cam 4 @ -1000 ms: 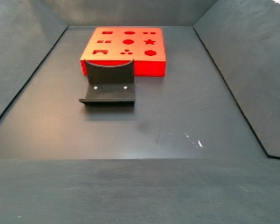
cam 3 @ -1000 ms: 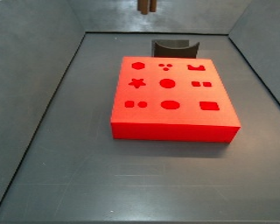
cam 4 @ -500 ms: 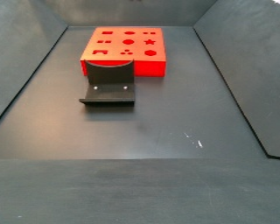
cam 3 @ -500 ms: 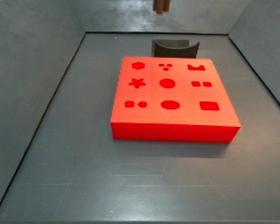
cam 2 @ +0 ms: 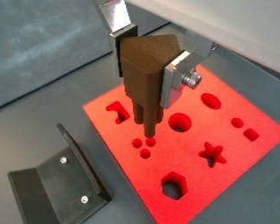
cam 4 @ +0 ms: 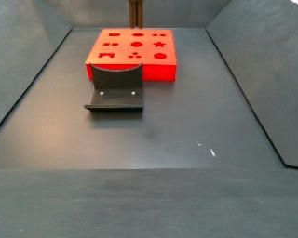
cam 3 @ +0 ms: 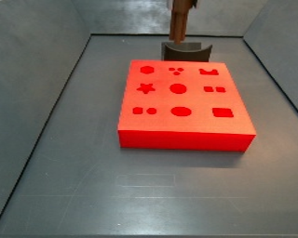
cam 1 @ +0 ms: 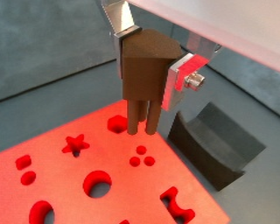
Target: Insert the 3 prong object.
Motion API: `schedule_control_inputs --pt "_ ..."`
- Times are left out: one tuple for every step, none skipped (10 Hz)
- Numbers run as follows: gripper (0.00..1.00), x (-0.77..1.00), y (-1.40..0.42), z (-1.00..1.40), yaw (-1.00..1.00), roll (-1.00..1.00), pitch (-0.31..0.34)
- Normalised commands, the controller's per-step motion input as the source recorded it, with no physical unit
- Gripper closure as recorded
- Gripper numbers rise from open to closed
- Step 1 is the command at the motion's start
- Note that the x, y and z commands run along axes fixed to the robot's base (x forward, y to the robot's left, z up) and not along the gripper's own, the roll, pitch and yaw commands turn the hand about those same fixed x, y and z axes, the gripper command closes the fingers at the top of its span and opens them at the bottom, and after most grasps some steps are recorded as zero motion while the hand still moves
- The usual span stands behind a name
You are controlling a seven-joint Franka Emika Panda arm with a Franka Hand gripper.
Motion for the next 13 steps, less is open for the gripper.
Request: schedule_control_inputs --pt "1.00 0.00 0.00 -0.31 0.08 0.00 0.000" --pt "1.00 0.04 0.00 -0.26 0.00 0.00 0.000" --pt "1.00 0.13 0.00 -0.27 0.00 0.00 0.000" --pt "1.00 0.19 0.01 -0.30 0.00 0.01 0.000" --pt "1.00 0.32 0.03 -0.39 0.05 0.05 0.010" --pt "1.00 0.42 0.12 -0.48 0.10 0.05 0.007" --pt "1.00 0.41 0.13 -0.43 0.15 0.07 0.000" --pt "1.00 0.36 0.06 -0.36 0.16 0.09 0.000" --pt "1.00 0.05 0.00 -0.30 0.06 0.13 0.000" --pt "1.00 -0.04 -0.06 -0.15 0.00 0.12 0.030" --pt "1.00 -0.21 0.00 -0.03 -0.13 0.11 0.020" --pt "1.00 -0.24 0.00 -0.03 -0.19 0.10 0.010" --pt "1.00 -0.07 0.00 -0.06 -0.10 0.11 0.003"
